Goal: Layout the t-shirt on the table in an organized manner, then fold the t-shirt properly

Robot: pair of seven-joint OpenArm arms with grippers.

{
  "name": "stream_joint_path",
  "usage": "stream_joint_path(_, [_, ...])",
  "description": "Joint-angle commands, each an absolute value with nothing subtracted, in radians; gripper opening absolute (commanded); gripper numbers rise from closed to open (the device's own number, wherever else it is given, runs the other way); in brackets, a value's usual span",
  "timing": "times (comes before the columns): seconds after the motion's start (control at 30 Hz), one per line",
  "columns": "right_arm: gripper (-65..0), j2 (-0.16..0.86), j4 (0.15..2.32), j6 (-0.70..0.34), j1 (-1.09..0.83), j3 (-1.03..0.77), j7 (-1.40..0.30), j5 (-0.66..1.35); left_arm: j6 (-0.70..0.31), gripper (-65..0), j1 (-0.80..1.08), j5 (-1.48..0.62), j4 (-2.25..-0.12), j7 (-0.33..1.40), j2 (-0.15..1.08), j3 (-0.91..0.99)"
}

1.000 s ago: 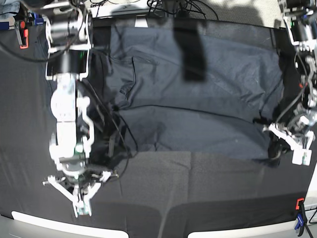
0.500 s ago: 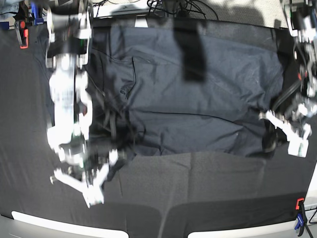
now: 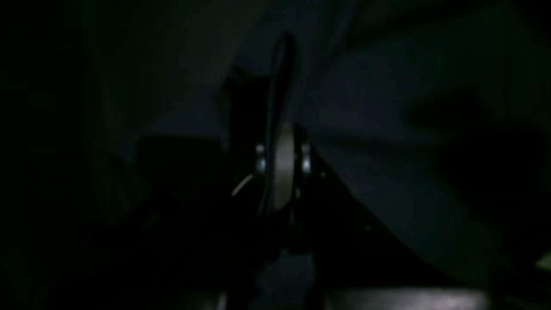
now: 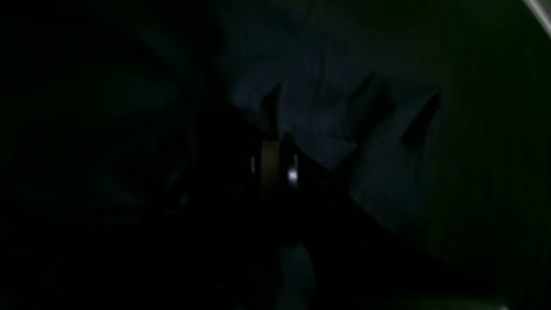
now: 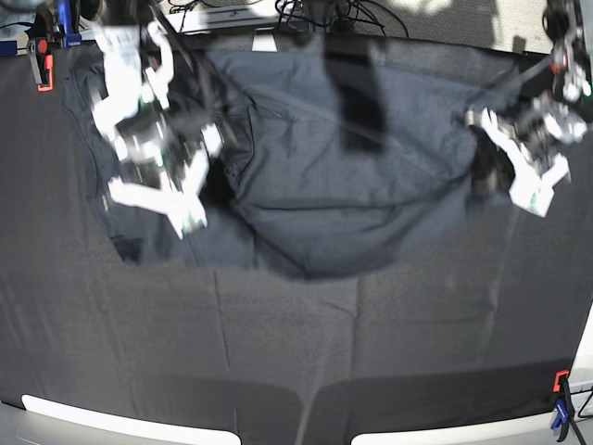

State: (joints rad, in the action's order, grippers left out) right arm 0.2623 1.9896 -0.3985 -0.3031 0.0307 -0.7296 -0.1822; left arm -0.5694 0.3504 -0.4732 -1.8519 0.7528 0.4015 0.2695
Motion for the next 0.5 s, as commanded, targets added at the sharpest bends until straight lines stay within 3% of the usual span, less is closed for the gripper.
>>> stream_joint_path(0.0, [-65.0,0.287,2.010,-0.397,-0.314,0.026,-0.711,-0.182,-0.569,-65.0,0.357,-0.490,-1.874,0.745,0.416,0.276])
stream_joint_path(0.23, [-65.0,0.392,2.010,-0.371,-0.386,0.025,-0.716,-0.192,-0.569,-65.0,0.419,-0.487,-1.876,0.758,0.416,0.276])
stream_joint_path(0.47, [-65.0,0.405,2.010,-0.353,-0.386,-0.001,-0.728,-0.258,-0.569,-65.0,0.418,-0.487,-1.913,0.793,0.432,0.297])
